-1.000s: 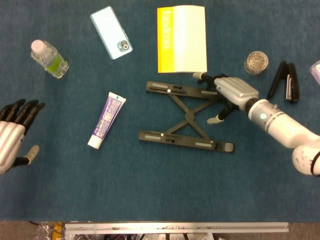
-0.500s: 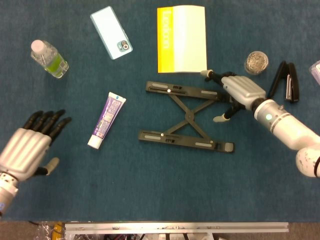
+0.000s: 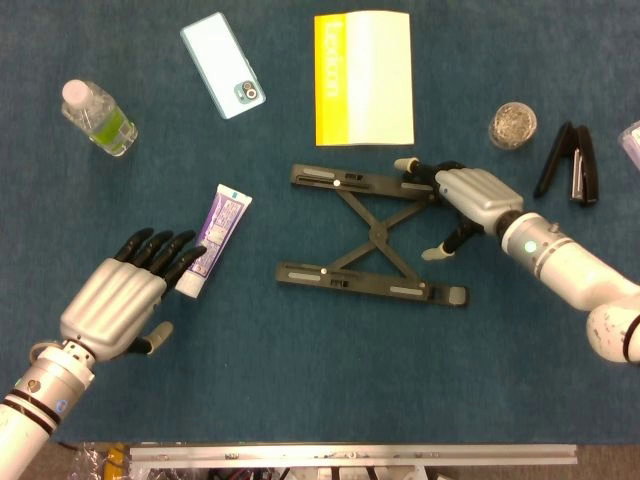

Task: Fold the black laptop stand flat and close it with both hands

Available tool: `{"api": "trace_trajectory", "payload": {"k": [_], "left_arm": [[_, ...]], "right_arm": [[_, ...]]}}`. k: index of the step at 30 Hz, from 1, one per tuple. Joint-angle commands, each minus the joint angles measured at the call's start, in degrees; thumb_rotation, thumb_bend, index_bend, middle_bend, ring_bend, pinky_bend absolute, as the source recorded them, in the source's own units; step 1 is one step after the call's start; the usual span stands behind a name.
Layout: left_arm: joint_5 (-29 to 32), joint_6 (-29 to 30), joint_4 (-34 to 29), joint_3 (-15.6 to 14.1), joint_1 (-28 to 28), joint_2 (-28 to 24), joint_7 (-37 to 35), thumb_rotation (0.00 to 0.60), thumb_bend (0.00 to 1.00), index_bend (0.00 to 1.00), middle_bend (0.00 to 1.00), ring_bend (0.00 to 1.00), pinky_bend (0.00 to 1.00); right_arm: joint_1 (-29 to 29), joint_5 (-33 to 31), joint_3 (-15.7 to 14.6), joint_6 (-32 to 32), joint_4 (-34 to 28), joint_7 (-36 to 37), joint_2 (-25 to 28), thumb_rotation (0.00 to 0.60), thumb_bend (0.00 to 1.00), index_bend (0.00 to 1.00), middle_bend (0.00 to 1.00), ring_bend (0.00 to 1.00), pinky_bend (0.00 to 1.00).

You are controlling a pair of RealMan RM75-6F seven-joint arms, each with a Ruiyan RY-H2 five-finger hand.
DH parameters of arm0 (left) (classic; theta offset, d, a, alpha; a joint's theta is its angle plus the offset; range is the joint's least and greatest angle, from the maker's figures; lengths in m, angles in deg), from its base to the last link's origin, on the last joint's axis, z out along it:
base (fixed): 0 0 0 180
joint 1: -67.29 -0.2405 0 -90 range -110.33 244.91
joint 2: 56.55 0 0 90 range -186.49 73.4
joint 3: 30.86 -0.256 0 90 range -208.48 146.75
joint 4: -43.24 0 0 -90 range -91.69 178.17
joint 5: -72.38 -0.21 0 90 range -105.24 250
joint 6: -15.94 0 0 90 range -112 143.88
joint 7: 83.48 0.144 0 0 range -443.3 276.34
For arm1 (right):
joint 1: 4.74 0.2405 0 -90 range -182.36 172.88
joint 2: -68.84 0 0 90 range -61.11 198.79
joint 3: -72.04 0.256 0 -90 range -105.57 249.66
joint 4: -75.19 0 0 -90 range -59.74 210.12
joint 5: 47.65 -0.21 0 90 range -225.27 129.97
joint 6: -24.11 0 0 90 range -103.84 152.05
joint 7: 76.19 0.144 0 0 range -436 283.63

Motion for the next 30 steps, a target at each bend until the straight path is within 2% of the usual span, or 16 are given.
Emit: {"api": "trace_trajectory", "payload": {"k": [1,17,24,30], "left_arm": [[0.47,-0.13,-0.06,-0.24,0.18,0.31,0.46,0.6,0.32,0.0,0.0,0.0,0.01],[2.19,0.48,-0.97,-1.25,0.48,2.06,1.95,0.6,0.32,0.0,0.0,0.0,0.01],[4.97,0.76,-3.13,-2.0,0.2,3.37,5.35,0.6,0.32,0.0,0.0,0.0,0.01],[8.3,1.26,-4.58,-2.15,0.13,7.56,9.72,0.6,0.32,0.0,0.0,0.0,0.01]], "right_arm": [[-0.08,0.18,-0.08,0.07,-0.32,0.12,-0.1,0.6,0.0,0.0,0.16,0.14,0.08],[-0.84,3.65,0.79,0.29,-6.14,3.01,0.68,0.6,0.0,0.0,0.16,0.14,0.08],[-0.78,3.77,2.34,1.55,-5.39,4.03,1.49,0.6,0.0,0.0,0.16,0.13,0.08],[-0.85,3.19,2.25,1.58,-2.95,4.5,1.02,0.6,0.0,0.0,0.16,0.12,0.08]]}}
